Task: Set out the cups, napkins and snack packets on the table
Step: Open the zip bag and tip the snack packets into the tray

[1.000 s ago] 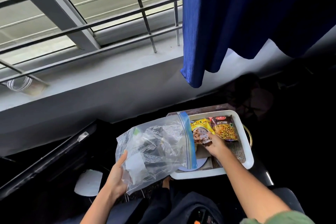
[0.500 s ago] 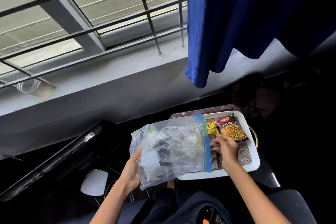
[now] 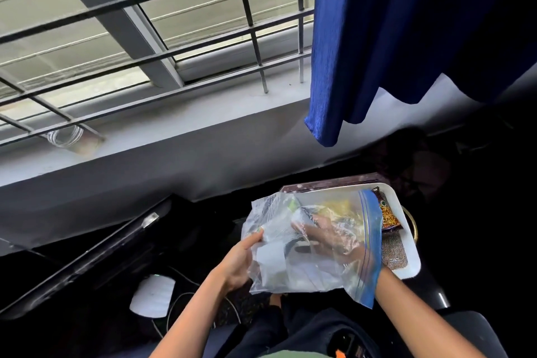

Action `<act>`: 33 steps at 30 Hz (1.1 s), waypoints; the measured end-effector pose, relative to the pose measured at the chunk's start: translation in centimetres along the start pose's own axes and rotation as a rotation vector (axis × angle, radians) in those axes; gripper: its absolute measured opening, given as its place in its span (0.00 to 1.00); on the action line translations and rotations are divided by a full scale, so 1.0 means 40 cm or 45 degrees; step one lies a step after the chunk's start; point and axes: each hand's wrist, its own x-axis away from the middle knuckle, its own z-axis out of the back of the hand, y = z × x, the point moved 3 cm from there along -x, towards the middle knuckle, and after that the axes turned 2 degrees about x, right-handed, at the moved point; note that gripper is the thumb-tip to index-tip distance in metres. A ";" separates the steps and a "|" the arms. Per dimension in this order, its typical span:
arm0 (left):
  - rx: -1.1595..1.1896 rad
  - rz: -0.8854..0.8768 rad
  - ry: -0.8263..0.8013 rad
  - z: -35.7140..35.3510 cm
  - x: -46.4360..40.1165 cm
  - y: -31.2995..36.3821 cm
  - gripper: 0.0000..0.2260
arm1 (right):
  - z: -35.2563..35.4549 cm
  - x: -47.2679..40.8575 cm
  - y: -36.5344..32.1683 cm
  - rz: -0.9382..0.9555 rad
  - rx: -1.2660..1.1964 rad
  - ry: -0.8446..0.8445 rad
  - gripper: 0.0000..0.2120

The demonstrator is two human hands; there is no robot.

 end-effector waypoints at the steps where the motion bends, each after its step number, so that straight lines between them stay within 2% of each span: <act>1: 0.007 0.009 -0.003 0.003 0.000 -0.002 0.19 | 0.021 -0.001 0.014 -0.033 -0.051 0.007 0.20; 3: 0.031 0.011 0.012 0.009 0.000 -0.004 0.19 | 0.016 -0.019 0.027 -0.038 0.241 0.015 0.17; 5: 0.081 -0.033 0.076 0.018 -0.001 -0.005 0.17 | -0.016 -0.031 0.040 -0.151 0.404 -0.277 0.15; 7: 0.130 -0.110 0.162 0.033 -0.006 -0.003 0.14 | -0.038 -0.018 0.024 -0.251 0.575 -0.427 0.19; 9: 0.118 -0.164 0.229 0.059 -0.012 -0.004 0.12 | -0.079 -0.014 0.001 -0.208 0.649 -0.556 0.20; 10: 0.109 -0.182 0.268 0.076 -0.013 -0.006 0.12 | -0.103 -0.014 -0.012 -0.139 0.684 -0.599 0.17; 12: 0.136 -0.205 0.344 0.117 -0.011 -0.012 0.12 | -0.122 -0.011 -0.044 0.109 0.725 -0.539 0.08; 13: 0.177 -0.216 0.376 0.140 -0.007 -0.015 0.12 | -0.114 -0.018 -0.046 0.175 0.713 -0.500 0.09; 16: 0.284 -0.242 0.475 0.211 0.007 -0.033 0.12 | -0.096 -0.028 -0.052 0.235 0.647 -0.455 0.22; 18: 0.289 -0.249 0.529 0.256 0.020 -0.055 0.12 | -0.088 -0.047 -0.057 0.304 0.718 -0.407 0.28; 22: 0.311 -0.256 0.610 0.330 0.053 -0.098 0.14 | -0.115 -0.076 -0.056 0.531 0.999 -0.372 0.28; 27: 0.376 -0.253 0.659 0.356 0.087 -0.122 0.14 | -0.189 -0.113 -0.025 0.969 1.501 -0.405 0.21; 29: 0.389 -0.248 0.657 0.356 0.094 -0.123 0.15 | -0.198 -0.121 0.004 1.182 1.761 -0.367 0.22; 31: 0.416 -0.232 0.650 0.355 0.101 -0.124 0.15 | -0.188 -0.138 0.051 1.257 2.094 -0.411 0.31; 33: 0.442 -0.212 0.656 0.353 0.107 -0.125 0.14 | -0.158 -0.155 0.093 1.166 2.437 -0.501 0.42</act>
